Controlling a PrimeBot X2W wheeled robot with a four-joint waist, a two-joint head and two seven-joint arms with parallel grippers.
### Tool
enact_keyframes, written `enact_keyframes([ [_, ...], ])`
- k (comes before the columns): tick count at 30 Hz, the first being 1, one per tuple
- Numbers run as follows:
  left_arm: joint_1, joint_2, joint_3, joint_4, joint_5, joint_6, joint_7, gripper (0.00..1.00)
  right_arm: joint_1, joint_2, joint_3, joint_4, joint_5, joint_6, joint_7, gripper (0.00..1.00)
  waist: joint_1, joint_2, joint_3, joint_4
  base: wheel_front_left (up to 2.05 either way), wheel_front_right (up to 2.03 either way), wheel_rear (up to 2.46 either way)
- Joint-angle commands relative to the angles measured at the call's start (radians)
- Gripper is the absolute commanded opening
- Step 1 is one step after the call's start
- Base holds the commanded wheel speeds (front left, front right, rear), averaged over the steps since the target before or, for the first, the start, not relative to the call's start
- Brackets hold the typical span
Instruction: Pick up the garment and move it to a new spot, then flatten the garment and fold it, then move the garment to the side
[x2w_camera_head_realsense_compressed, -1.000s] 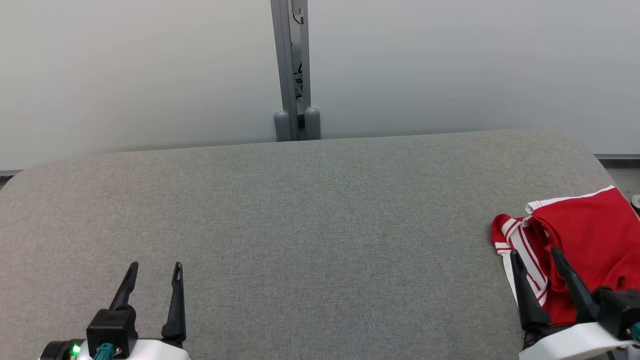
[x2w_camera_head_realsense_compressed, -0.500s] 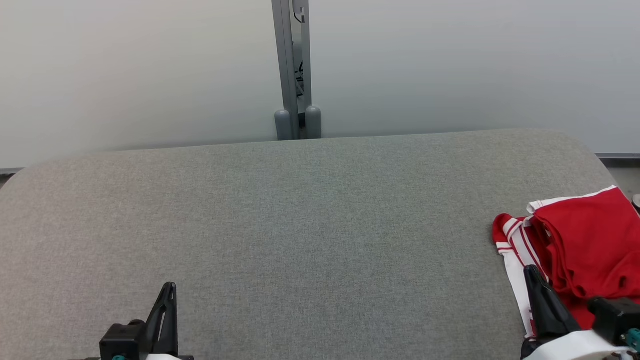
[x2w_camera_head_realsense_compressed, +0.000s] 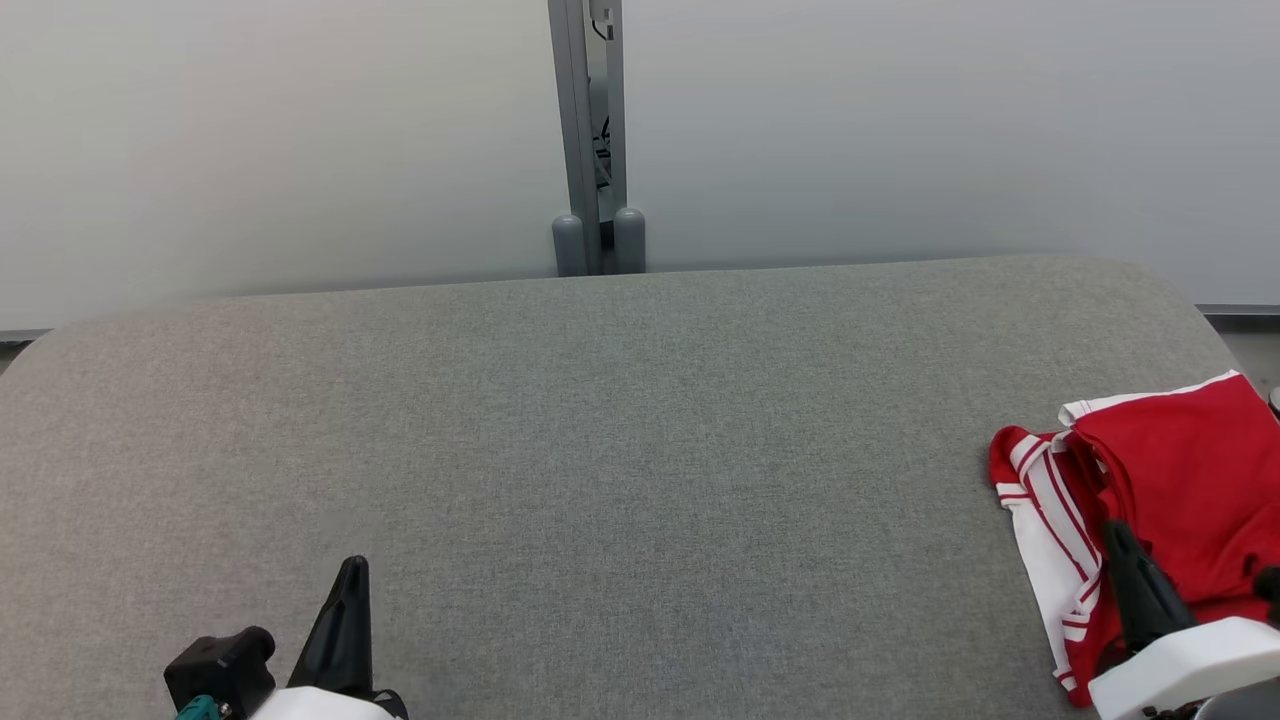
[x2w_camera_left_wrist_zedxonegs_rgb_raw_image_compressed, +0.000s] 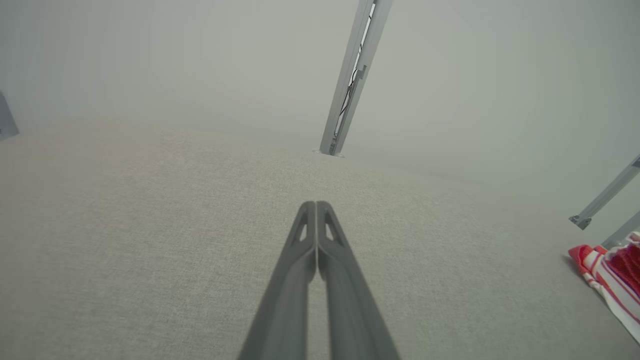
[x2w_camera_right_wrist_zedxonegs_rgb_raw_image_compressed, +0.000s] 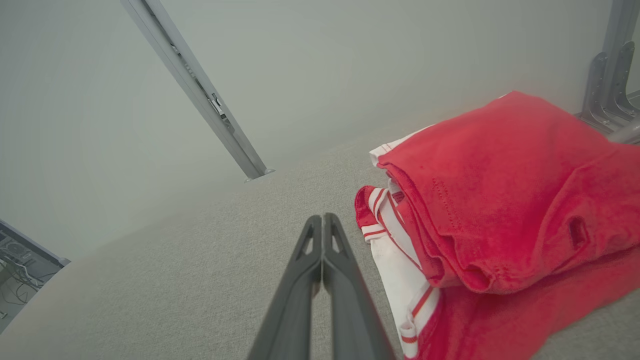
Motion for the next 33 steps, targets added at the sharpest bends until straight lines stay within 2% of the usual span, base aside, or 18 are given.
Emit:
enact_keyframes([
  [1,-0.042,-0.001,0.010,-0.007,-0.044,-0.015,-0.008,0.00,-0.039,-0.015,-0.023,-0.001,0.045,0.000,0.018,0.00,0.0000,-0.0001,0.001,0.000,0.00,0.00,0.00],
  [33,-0.114,-0.071,0.022,0.054,-0.471,-0.149,-0.044,0.00,-0.170,-0.051,-0.187,0.147,0.468,0.000,0.216,0.00,0.0000,-0.0001,0.014,0.010,0.00,0.00,0.00],
])
